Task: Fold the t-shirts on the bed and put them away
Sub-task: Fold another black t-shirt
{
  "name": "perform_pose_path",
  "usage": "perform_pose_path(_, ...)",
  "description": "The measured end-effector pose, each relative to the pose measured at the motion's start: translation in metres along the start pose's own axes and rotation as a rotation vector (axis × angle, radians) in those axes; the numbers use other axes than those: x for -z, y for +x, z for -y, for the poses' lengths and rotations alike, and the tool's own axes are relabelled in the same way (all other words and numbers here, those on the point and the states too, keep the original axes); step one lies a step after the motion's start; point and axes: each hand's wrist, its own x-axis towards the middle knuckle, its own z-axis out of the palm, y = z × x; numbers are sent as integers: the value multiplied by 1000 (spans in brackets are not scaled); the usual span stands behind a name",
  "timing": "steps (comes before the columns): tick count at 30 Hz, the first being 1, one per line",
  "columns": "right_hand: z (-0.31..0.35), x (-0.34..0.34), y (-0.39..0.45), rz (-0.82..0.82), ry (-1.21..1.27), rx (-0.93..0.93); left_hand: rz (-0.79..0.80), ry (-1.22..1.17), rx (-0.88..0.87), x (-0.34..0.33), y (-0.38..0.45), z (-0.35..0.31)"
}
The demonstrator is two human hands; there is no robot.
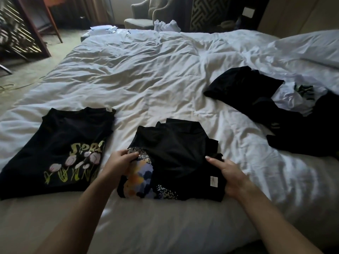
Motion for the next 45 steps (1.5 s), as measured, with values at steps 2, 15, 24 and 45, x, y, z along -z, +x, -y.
perform_pose_path(2,-10,2,-5,-83,-96,63,-56,65,-60,-1,-8,12)
perform_pose_path(15,26,-1,18,204,107,-82,145,-122,33,2,5,-15)
perform_pose_path(24,34,-2,31,97,43,143,58,-167,-63,-3,0,-20)
perform_pose_path(45,38,-10,23,175,-212,153,0,-208,-92,0,-1,-22)
